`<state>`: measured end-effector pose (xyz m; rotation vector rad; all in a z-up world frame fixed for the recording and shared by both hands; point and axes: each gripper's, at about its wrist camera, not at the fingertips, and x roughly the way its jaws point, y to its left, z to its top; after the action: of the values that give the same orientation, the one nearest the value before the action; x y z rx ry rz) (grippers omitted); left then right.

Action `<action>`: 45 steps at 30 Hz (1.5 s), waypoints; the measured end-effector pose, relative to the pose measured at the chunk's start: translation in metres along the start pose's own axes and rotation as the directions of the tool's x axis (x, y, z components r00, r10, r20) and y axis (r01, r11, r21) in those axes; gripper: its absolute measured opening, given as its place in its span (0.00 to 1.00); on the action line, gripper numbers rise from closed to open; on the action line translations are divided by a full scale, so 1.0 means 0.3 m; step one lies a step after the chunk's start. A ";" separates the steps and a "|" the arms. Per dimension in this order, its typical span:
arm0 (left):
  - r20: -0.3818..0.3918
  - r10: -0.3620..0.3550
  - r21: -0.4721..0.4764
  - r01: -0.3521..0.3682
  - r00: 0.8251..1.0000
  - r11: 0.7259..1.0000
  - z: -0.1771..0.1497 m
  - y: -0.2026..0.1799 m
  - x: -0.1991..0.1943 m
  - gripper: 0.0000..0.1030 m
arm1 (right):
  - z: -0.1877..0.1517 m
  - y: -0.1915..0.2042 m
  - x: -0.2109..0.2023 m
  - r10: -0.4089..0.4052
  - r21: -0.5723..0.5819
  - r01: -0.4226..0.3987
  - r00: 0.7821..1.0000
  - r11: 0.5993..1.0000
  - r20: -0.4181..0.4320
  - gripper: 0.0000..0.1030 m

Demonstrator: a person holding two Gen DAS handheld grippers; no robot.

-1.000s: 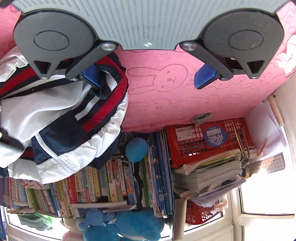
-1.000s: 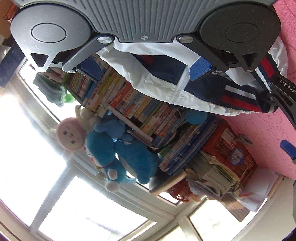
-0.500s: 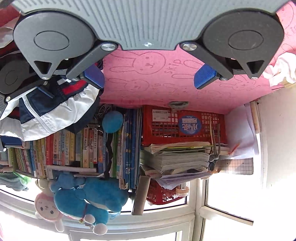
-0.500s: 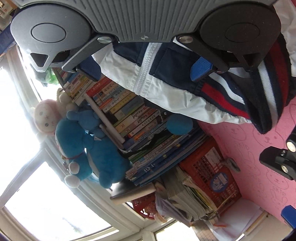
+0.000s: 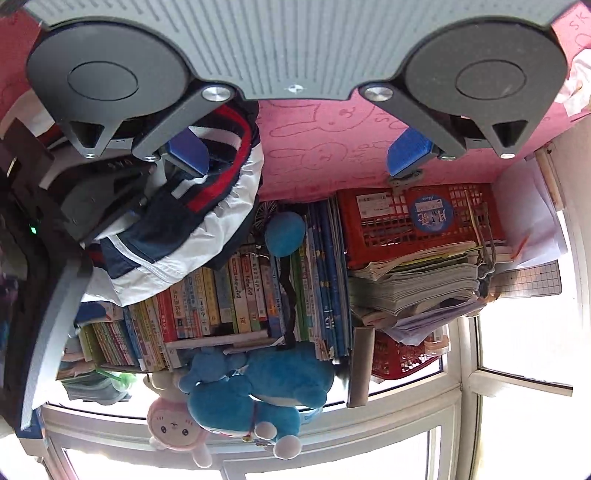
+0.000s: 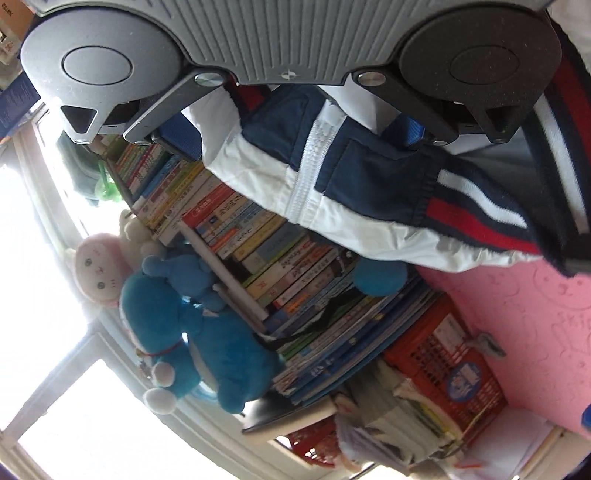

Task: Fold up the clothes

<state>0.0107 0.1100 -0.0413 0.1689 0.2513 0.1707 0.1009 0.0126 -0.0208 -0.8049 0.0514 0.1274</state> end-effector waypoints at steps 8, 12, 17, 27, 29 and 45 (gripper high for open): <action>-0.053 -0.072 0.062 0.075 0.996 0.995 0.038 -0.054 0.114 1.00 | -0.016 -0.059 -0.113 -0.171 0.127 0.146 0.962 0.981 0.211 1.00; -0.121 -0.063 0.007 0.064 0.991 0.998 0.035 -0.037 0.173 1.00 | -0.036 -0.078 -0.106 -0.134 0.129 0.112 0.976 0.985 0.171 1.00; -0.103 0.026 0.018 -0.024 0.994 1.000 0.031 -0.040 0.164 1.00 | -0.086 -0.071 -0.087 -0.135 0.144 0.119 0.985 0.982 0.111 1.00; -0.018 0.197 -0.029 -0.198 0.980 0.980 0.058 0.022 0.135 1.00 | -0.079 -0.109 0.018 -0.126 0.137 0.130 0.991 0.982 -0.037 1.00; 0.004 0.212 -0.020 -0.212 0.977 0.977 0.058 0.023 0.118 1.00 | -0.067 -0.124 0.043 -0.155 0.161 0.164 0.986 0.973 -0.067 1.00; 0.152 -0.102 0.101 0.088 0.983 0.991 0.097 -0.152 -0.082 1.00 | -0.166 -0.382 -0.601 -0.608 0.319 0.530 0.757 0.786 0.240 1.00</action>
<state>0.0015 0.0570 -0.0163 0.2623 0.1101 0.0499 -0.0624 -0.1189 0.0437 -0.5223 -0.4988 -0.3291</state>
